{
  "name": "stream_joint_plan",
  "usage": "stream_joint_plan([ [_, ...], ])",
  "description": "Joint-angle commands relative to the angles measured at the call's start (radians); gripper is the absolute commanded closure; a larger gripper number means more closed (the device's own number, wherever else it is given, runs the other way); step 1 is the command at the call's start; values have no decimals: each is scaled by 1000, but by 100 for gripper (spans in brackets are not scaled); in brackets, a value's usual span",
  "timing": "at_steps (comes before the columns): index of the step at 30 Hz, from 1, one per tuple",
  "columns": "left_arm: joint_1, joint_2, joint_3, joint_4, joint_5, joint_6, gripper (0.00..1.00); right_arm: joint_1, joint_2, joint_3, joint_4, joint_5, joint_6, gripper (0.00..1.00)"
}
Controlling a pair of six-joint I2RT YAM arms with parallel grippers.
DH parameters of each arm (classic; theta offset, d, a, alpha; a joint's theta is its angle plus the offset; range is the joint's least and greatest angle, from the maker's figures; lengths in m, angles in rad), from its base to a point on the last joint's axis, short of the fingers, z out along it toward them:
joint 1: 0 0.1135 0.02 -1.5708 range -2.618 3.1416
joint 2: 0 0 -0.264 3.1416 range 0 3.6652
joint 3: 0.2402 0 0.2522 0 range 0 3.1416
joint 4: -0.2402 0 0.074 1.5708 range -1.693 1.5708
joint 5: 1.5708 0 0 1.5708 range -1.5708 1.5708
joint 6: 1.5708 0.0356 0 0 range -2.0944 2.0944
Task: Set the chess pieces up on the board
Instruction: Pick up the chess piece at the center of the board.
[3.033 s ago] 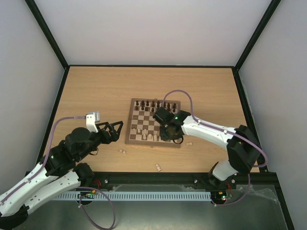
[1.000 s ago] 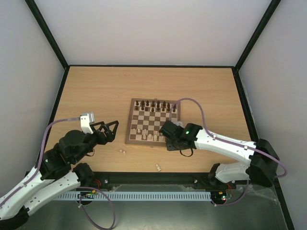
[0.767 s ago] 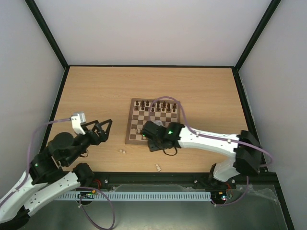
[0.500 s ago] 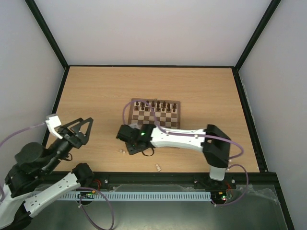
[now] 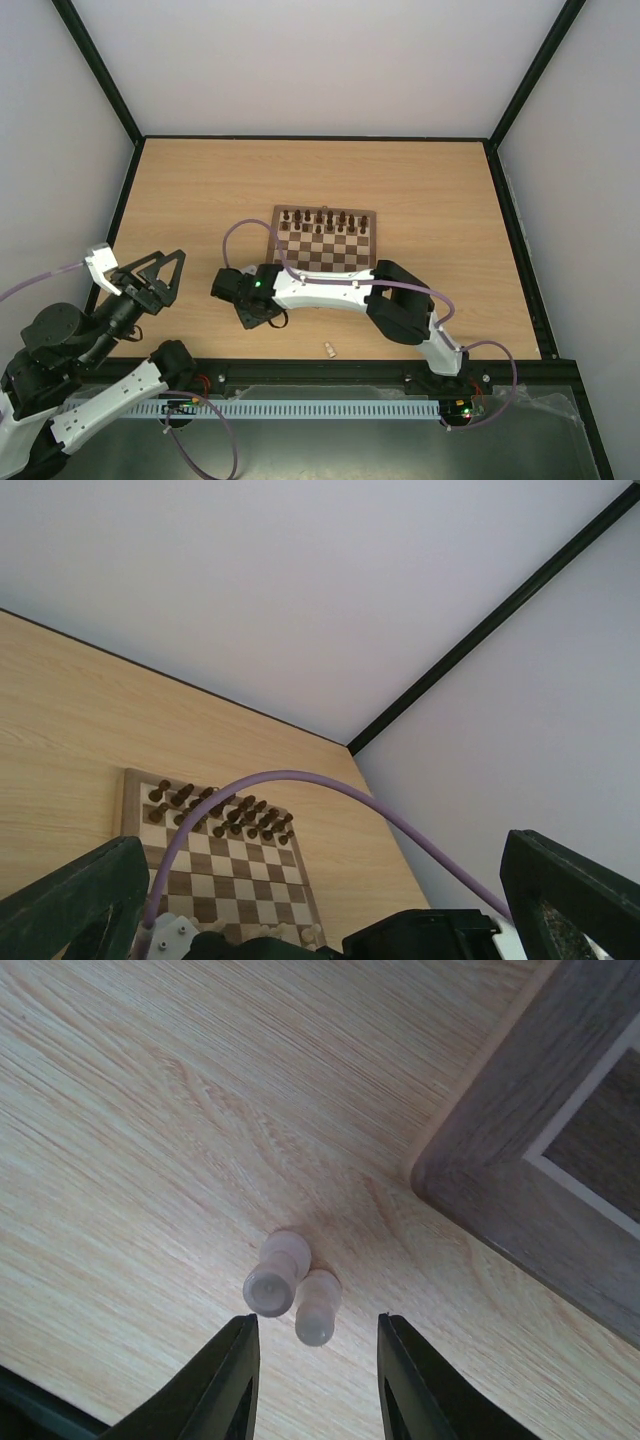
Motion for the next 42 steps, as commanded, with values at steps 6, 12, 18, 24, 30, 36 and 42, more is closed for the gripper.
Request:
stream_joint_plan([
  [6, -2, -14, 6, -15, -26, 6, 1, 2, -7, 6, -95, 29, 14, 73],
  [12, -3, -15, -2, -12, -30, 7, 1, 2, -9, -19, -84, 18, 30, 71],
  [18, -4, -17, -2, -16, -32, 9, 1, 2, 21, 6, -94, 16, 44, 71],
  [24, -3, -23, -4, -20, -34, 8, 1, 2, 35, 24, -98, 16, 43, 71],
  [30, -3, -32, -5, -25, -37, 7, 1, 2, 47, 39, -98, 7, 40, 71],
  [36, -3, -36, -9, -26, -37, 7, 1, 2, 59, 49, -99, 1, 37, 70],
  [42, -3, -40, -9, -29, -40, 6, 1, 2, 73, 57, -99, -3, 39, 71],
])
